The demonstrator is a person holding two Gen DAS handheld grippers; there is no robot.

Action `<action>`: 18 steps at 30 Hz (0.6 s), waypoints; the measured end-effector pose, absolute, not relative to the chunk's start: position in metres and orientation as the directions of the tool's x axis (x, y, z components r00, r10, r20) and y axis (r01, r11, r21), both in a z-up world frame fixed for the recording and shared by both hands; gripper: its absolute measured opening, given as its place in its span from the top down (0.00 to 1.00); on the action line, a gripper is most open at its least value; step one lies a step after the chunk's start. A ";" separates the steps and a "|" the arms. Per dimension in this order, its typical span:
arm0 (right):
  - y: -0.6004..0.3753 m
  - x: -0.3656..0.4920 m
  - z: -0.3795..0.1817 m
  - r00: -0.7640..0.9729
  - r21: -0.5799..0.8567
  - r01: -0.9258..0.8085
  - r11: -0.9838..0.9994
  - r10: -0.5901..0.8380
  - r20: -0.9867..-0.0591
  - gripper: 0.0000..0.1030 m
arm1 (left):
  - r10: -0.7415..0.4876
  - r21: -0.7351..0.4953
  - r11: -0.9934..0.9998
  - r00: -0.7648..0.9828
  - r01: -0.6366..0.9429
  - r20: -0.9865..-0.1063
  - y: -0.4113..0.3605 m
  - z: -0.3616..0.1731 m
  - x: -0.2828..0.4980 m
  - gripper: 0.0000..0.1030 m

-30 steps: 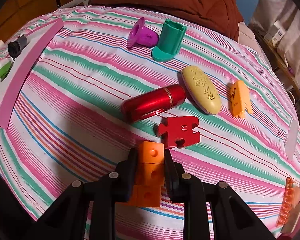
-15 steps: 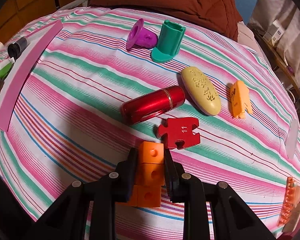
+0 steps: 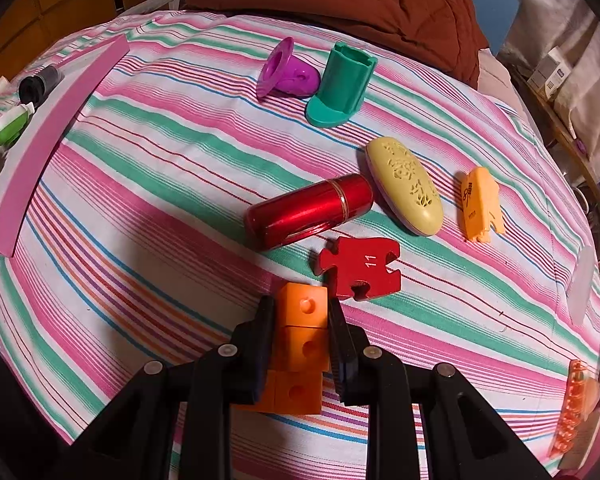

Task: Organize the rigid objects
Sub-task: 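Carry the brown flower piece to the tray and lower it with the left gripper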

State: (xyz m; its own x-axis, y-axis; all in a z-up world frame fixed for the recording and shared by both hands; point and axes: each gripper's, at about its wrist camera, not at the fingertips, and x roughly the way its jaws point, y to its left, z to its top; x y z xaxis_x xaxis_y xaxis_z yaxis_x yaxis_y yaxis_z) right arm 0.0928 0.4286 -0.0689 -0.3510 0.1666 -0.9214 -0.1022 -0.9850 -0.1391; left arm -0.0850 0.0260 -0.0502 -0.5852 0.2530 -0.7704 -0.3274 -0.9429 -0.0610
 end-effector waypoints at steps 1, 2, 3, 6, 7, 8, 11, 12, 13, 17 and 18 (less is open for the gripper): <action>0.428 0.093 -0.069 -0.351 -0.141 -0.102 -0.985 0.168 -0.921 0.75 | 0.252 -0.062 -0.944 -0.586 -0.325 -0.770 0.026 -0.050 -0.084 0.82; 0.428 0.093 -0.068 -0.352 -0.142 -0.101 -0.985 0.169 -0.921 0.75 | 0.252 -0.063 -0.944 -0.586 -0.323 -0.770 0.026 -0.050 -0.083 0.82; 0.428 0.094 -0.068 -0.352 -0.143 -0.102 -0.985 0.170 -0.921 0.75 | 0.250 -0.060 -0.944 -0.588 -0.323 -0.769 0.026 -0.050 -0.082 0.82; 0.427 0.094 -0.068 -0.353 -0.148 -0.098 -0.984 0.173 -0.920 0.75 | 0.243 -0.045 -0.944 -0.598 -0.327 -0.764 0.027 -0.050 -0.076 0.82; 0.427 0.094 -0.067 -0.353 -0.152 -0.096 -0.984 0.176 -0.919 0.75 | 0.243 -0.043 -0.944 -0.600 -0.328 -0.762 0.027 -0.050 -0.074 0.82; 0.426 0.094 -0.067 -0.354 -0.154 -0.095 -0.983 0.178 -0.918 0.75 | 0.244 -0.042 -0.943 -0.601 -0.330 -0.761 0.026 -0.050 -0.074 0.82; 0.425 0.095 -0.066 -0.356 -0.163 -0.091 -0.983 0.184 -0.916 0.75 | 0.244 -0.046 -0.945 -0.600 -0.325 -0.762 0.026 -0.050 -0.072 0.81; 0.424 0.095 -0.066 -0.357 -0.166 -0.089 -0.982 0.187 -0.915 0.75 | 0.244 -0.047 -0.945 -0.600 -0.323 -0.762 0.025 -0.050 -0.072 0.81; 0.424 0.095 -0.065 -0.357 -0.169 -0.088 -0.982 0.190 -0.915 0.75 | 0.243 -0.047 -0.945 -0.602 -0.323 -0.761 0.025 -0.050 -0.071 0.81; 0.422 0.096 -0.063 -0.360 -0.179 -0.085 -0.980 0.198 -0.912 0.75 | 0.242 -0.045 -0.945 -0.599 -0.324 -0.763 0.025 -0.049 -0.070 0.80; 0.421 0.096 -0.063 -0.361 -0.182 -0.083 -0.980 0.199 -0.911 0.75 | 0.240 -0.043 -0.945 -0.598 -0.324 -0.765 0.025 -0.049 -0.070 0.79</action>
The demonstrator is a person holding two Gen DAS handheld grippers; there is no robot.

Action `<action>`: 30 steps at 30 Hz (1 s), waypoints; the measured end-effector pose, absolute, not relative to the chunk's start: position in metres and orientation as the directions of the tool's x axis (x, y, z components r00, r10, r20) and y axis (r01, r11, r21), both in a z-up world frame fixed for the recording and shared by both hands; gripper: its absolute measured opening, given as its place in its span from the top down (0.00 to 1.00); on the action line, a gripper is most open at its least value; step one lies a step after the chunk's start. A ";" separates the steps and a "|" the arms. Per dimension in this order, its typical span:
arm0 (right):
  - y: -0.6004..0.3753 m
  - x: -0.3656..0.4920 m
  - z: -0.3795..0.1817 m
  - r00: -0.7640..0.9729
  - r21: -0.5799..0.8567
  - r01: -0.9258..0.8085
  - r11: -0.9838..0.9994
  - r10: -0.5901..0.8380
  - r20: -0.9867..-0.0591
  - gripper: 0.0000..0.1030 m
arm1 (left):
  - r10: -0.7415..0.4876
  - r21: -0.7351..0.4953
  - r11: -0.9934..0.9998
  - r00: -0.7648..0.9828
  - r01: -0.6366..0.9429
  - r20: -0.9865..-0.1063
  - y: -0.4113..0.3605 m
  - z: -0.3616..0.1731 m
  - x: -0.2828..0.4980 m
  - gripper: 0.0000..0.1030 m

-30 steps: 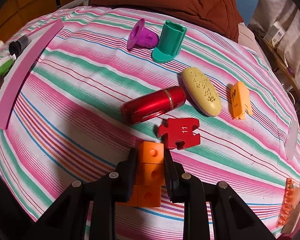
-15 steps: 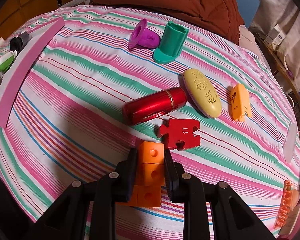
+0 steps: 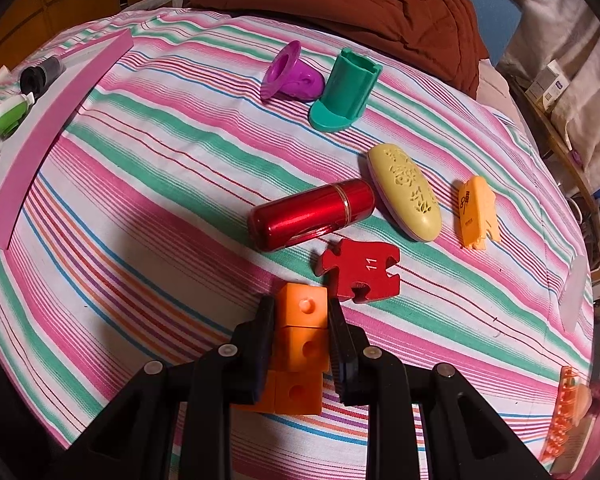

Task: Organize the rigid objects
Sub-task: 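Carry the brown flower piece to the tray and lower it with the left gripper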

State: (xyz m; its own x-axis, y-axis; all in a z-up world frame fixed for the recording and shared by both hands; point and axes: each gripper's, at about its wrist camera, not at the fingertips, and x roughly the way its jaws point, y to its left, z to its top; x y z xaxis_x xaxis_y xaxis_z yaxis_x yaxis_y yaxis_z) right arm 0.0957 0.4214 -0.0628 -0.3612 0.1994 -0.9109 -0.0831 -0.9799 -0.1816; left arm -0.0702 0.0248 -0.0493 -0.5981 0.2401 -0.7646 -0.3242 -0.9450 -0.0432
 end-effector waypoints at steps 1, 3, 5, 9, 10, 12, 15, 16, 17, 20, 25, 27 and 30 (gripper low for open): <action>0.421 0.096 -0.062 -0.362 -0.184 -0.082 -0.980 0.201 -0.910 0.75 | 0.239 -0.043 -0.945 -0.598 -0.324 -0.765 0.024 -0.049 -0.070 0.77; 0.419 0.103 -0.062 -0.364 -0.187 -0.081 -0.979 0.203 -0.909 0.75 | 0.243 -0.044 -0.944 -0.598 -0.326 -0.764 0.023 -0.048 -0.069 0.76; 0.418 0.103 -0.061 -0.365 -0.188 -0.082 -0.979 0.205 -0.908 0.75 | 0.236 -0.035 -0.944 -0.602 -0.327 -0.763 0.022 -0.048 -0.068 0.75; 0.417 0.101 -0.061 -0.366 -0.195 -0.081 -0.978 0.211 -0.906 0.75 | 0.245 -0.036 -0.942 -0.610 -0.334 -0.754 0.021 -0.044 -0.065 0.74; 0.416 0.101 -0.061 -0.366 -0.196 -0.081 -0.977 0.212 -0.906 0.75 | 0.245 -0.034 -0.942 -0.613 -0.335 -0.751 0.021 -0.043 -0.064 0.74; 0.413 0.103 -0.059 -0.367 -0.201 -0.080 -0.976 0.216 -0.905 0.75 | 0.248 -0.037 -0.941 -0.614 -0.336 -0.750 0.021 -0.042 -0.064 0.74; 0.403 0.110 -0.057 -0.368 -0.204 -0.079 -0.976 0.219 -0.904 0.75 | 0.253 -0.043 -0.941 -0.613 -0.336 -0.748 0.021 -0.041 -0.062 0.74; 0.403 0.099 -0.061 -0.368 -0.204 -0.078 -0.976 0.218 -0.904 0.75 | 0.257 -0.047 -0.941 -0.616 -0.335 -0.745 0.020 -0.039 -0.061 0.73; 0.410 0.096 -0.068 -0.367 -0.201 -0.078 -0.976 0.216 -0.905 0.75 | 0.258 -0.050 -0.941 -0.618 -0.334 -0.743 0.020 -0.038 -0.060 0.72; 0.416 0.096 -0.069 -0.364 -0.185 -0.081 -0.979 0.202 -0.909 0.76 | 0.274 -0.075 -0.942 -0.616 -0.328 -0.739 0.016 -0.037 -0.054 0.69; 0.426 0.089 -0.071 -0.357 -0.160 -0.086 -0.983 0.181 -0.916 0.76 | 0.287 -0.087 -0.939 -0.617 -0.334 -0.733 0.010 -0.036 -0.043 0.66; 0.426 0.088 -0.071 -0.352 -0.156 -0.092 -0.984 0.178 -0.919 0.76 | 0.280 -0.076 -0.939 -0.616 -0.336 -0.736 0.009 -0.038 -0.041 0.66; 0.421 0.089 -0.069 -0.345 -0.161 -0.091 -0.983 0.182 -0.921 0.76 | 0.276 -0.086 -0.942 -0.603 -0.324 -0.749 0.006 -0.043 -0.041 0.66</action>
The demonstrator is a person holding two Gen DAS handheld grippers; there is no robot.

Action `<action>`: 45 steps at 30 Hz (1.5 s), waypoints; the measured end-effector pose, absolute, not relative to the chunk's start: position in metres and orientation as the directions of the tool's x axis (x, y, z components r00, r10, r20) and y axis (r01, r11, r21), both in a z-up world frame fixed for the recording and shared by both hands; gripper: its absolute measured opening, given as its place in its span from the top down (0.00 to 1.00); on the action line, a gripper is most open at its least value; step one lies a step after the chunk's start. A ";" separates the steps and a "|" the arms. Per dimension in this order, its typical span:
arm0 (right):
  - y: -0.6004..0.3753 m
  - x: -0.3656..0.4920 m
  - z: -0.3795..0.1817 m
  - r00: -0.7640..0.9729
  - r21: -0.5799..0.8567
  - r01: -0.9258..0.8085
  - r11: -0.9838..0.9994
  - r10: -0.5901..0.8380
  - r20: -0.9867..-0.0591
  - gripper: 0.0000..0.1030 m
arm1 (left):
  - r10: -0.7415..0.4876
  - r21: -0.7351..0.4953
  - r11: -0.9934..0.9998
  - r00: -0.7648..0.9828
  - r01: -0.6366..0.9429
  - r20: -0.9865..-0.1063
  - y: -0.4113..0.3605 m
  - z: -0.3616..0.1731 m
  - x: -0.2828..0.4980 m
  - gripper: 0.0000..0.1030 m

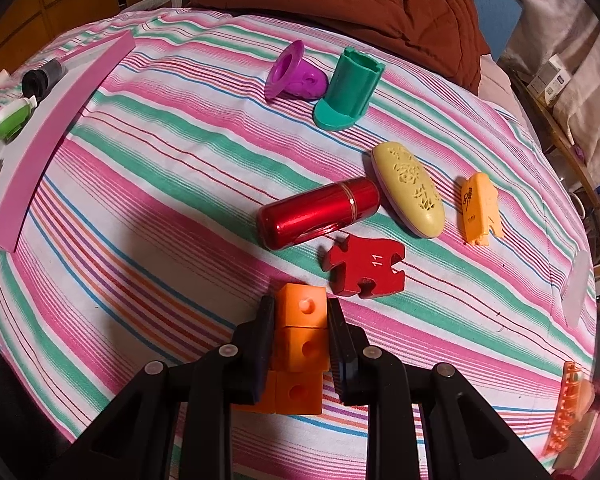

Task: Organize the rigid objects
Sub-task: 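Carry the brown flower piece to the tray and lower it with the left gripper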

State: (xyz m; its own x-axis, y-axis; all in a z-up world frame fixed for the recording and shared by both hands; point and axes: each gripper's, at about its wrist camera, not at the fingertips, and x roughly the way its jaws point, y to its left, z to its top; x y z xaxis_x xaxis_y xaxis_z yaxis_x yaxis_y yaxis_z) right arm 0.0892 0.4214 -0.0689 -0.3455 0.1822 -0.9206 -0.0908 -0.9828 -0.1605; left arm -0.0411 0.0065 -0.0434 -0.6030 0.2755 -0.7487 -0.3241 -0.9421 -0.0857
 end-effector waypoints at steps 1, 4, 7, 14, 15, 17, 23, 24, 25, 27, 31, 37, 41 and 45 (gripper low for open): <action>0.419 0.089 -0.068 -0.344 -0.157 -0.086 -0.984 0.178 -0.922 0.76 | 0.279 -0.095 -0.943 -0.599 -0.320 -0.750 0.005 -0.045 -0.041 0.66; 0.404 0.093 -0.063 -0.347 -0.142 -0.072 -0.987 0.159 -0.924 0.76 | 0.275 -0.097 -0.945 -0.598 -0.312 -0.752 0.001 -0.047 -0.040 0.66; 0.386 0.099 -0.061 -0.351 -0.130 -0.061 -0.990 0.143 -0.925 0.76 | 0.277 -0.106 -0.947 -0.598 -0.304 -0.752 -0.003 -0.047 -0.039 0.66; 0.367 0.100 -0.057 -0.366 -0.074 -0.045 -0.996 0.085 -0.927 0.76 | 0.265 -0.107 -0.952 -0.594 -0.288 -0.760 -0.006 -0.051 -0.044 0.66; 0.364 0.099 -0.055 -0.370 -0.059 -0.042 -0.997 0.070 -0.926 0.76 | 0.270 -0.116 -0.951 -0.592 -0.285 -0.760 -0.007 -0.051 -0.045 0.66; 0.355 0.099 -0.049 -0.388 -0.029 -0.035 -0.999 0.040 -0.921 0.76 | 0.269 -0.122 -0.954 -0.598 -0.275 -0.755 -0.008 -0.049 -0.046 0.66; 0.330 0.081 -0.030 -0.454 0.028 0.020 -0.999 -0.034 -0.891 0.76 | 0.257 -0.118 -0.958 -0.601 -0.261 -0.757 -0.014 -0.050 -0.047 0.66; 0.325 0.078 -0.027 -0.461 0.032 0.029 -0.999 -0.041 -0.886 0.76 | 0.255 -0.117 -0.959 -0.604 -0.257 -0.755 -0.015 -0.049 -0.047 0.66; 0.317 0.076 -0.022 -0.476 0.040 0.044 -0.998 -0.056 -0.878 0.76 | 0.253 -0.118 -0.960 -0.605 -0.254 -0.755 -0.017 -0.049 -0.047 0.66; 0.313 0.064 -0.020 -0.494 0.058 0.065 -0.996 -0.083 -0.866 0.76 | 0.254 -0.124 -0.961 -0.607 -0.249 -0.753 -0.019 -0.047 -0.047 0.66; 0.282 0.053 -0.004 -0.530 0.082 0.116 -0.990 -0.132 -0.838 0.76 | 0.262 -0.143 -0.961 -0.607 -0.238 -0.750 -0.024 -0.042 -0.044 0.66; 0.244 0.031 0.005 -0.554 0.114 0.197 -0.974 -0.207 -0.807 0.76 | 0.265 -0.148 -0.961 -0.617 -0.235 -0.741 -0.026 -0.033 -0.039 0.66; 0.220 0.016 0.000 -0.543 0.116 0.242 -0.963 -0.234 -0.806 0.76 | 0.266 -0.147 -0.960 -0.624 -0.237 -0.735 -0.027 -0.028 -0.036 0.66; 0.203 0.013 -0.006 -0.528 0.135 0.262 -0.956 -0.259 -0.809 0.76 | 0.263 -0.152 -0.962 -0.626 -0.226 -0.734 -0.031 -0.026 -0.037 0.66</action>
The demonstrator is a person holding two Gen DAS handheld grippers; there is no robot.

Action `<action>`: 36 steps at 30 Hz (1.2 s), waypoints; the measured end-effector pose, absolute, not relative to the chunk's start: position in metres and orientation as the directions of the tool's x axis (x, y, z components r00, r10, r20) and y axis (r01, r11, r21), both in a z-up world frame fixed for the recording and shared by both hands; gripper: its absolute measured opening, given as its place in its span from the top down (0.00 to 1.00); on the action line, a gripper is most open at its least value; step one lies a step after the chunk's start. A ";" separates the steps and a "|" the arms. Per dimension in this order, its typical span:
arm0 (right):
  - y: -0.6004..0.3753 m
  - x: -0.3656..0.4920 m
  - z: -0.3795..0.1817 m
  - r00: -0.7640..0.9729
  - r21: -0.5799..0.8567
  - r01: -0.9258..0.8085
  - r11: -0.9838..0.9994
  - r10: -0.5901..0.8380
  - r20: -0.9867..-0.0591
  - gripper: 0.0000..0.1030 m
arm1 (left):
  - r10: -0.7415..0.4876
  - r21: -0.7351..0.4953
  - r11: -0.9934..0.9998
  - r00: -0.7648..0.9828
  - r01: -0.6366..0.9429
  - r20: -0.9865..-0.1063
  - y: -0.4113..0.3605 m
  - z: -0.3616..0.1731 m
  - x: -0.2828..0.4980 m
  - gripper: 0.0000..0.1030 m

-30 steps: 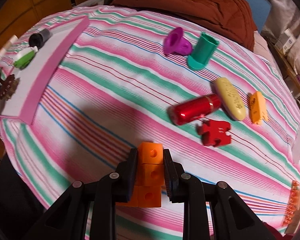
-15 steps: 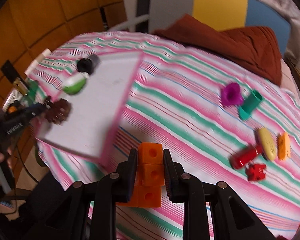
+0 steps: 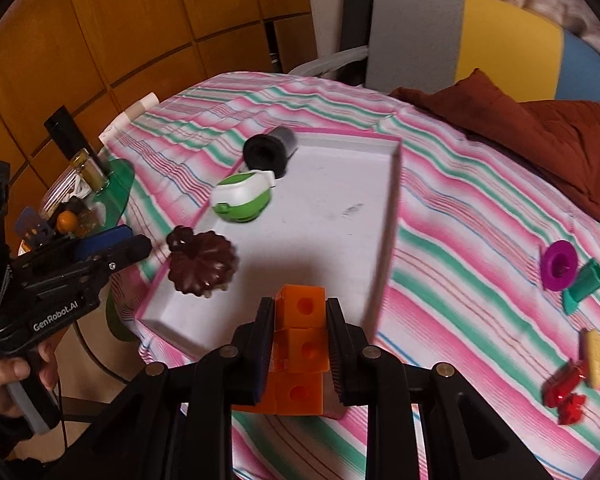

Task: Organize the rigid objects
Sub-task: 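Carry the brown flower piece to the tray and lower it with the left gripper, then carry the orange cube stack to the tray and release it with the right gripper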

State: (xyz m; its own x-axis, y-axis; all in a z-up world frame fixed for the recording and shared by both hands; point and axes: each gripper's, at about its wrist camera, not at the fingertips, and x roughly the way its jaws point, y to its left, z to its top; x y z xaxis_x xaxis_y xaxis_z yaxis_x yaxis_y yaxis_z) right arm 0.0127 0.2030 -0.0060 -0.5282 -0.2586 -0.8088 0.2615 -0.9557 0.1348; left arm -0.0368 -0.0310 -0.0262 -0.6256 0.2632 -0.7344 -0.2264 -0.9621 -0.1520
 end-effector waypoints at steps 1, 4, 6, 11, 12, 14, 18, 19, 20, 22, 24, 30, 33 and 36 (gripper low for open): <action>0.200 0.011 -0.008 -0.523 0.141 0.267 -0.953 -0.266 -0.810 0.76 | 0.262 -0.155 -0.963 -0.627 -0.221 -0.734 -0.032 -0.026 -0.037 0.66; 0.188 0.007 -0.017 -0.507 0.129 0.286 -0.950 -0.264 -0.821 0.76 | 0.255 -0.152 -0.965 -0.629 -0.214 -0.734 -0.036 -0.026 -0.038 0.66; 0.184 0.004 -0.023 -0.494 0.125 0.294 -0.948 -0.263 -0.829 0.76 | 0.249 -0.148 -0.966 -0.630 -0.209 -0.735 -0.038 -0.026 -0.038 0.66; 0.175 -0.003 -0.040 -0.463 0.102 0.305 -0.947 -0.241 -0.853 0.76 | 0.241 -0.149 -0.969 -0.627 -0.197 -0.741 -0.043 -0.029 -0.038 0.66; 0.173 -0.005 -0.043 -0.459 0.098 0.306 -0.947 -0.237 -0.856 0.76 | 0.238 -0.147 -0.970 -0.626 -0.193 -0.742 -0.044 -0.029 -0.038 0.66; 0.171 -0.008 -0.046 -0.452 0.109 0.308 -0.945 -0.247 -0.857 0.76 | 0.233 -0.147 -0.971 -0.627 -0.186 -0.743 -0.046 -0.030 -0.039 0.66; 0.159 -0.014 -0.055 -0.435 0.124 0.329 -0.936 -0.267 -0.860 0.79 | 0.219 -0.146 -0.975 -0.627 -0.167 -0.747 -0.051 -0.032 -0.040 0.66; 0.156 -0.015 -0.057 -0.430 0.132 0.333 -0.934 -0.275 -0.860 0.80 | 0.214 -0.142 -0.976 -0.626 -0.164 -0.750 -0.052 -0.033 -0.040 0.66; 0.152 -0.017 -0.059 -0.424 0.145 0.341 -0.929 -0.289 -0.858 0.80 | 0.212 -0.141 -0.977 -0.624 -0.163 -0.752 -0.053 -0.034 -0.040 0.66; 0.143 -0.019 -0.063 -0.418 0.145 0.357 -0.923 -0.296 -0.859 0.80 | 0.210 -0.140 -0.977 -0.623 -0.161 -0.753 -0.053 -0.034 -0.039 0.66; 0.139 -0.020 -0.065 -0.415 0.145 0.366 -0.919 -0.301 -0.859 0.80 | 0.208 -0.136 -0.977 -0.624 -0.162 -0.754 -0.053 -0.035 -0.039 0.66; 0.135 -0.020 -0.066 -0.406 0.149 0.390 -0.909 -0.315 -0.858 0.79 | 0.206 -0.136 -0.978 -0.622 -0.160 -0.755 -0.052 -0.036 -0.039 0.66; 0.136 -0.020 -0.066 -0.411 0.162 0.388 -0.907 -0.327 -0.851 0.79 | 0.204 -0.133 -0.978 -0.623 -0.159 -0.755 -0.052 -0.034 -0.038 0.66; 0.136 -0.018 -0.066 -0.417 0.152 0.386 -0.910 -0.319 -0.851 0.76 | 0.202 -0.128 -0.979 -0.627 -0.161 -0.752 -0.051 -0.032 -0.037 0.66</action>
State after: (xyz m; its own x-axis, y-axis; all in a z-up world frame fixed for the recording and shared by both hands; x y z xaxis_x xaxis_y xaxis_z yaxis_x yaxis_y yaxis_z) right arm -0.0176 0.1360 -0.0658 -0.4167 -0.3188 -0.8513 0.3863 -0.9098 0.1516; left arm -0.0366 -0.0514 -0.0322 -0.6273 0.2016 -0.7522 -0.1606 -0.9786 -0.1284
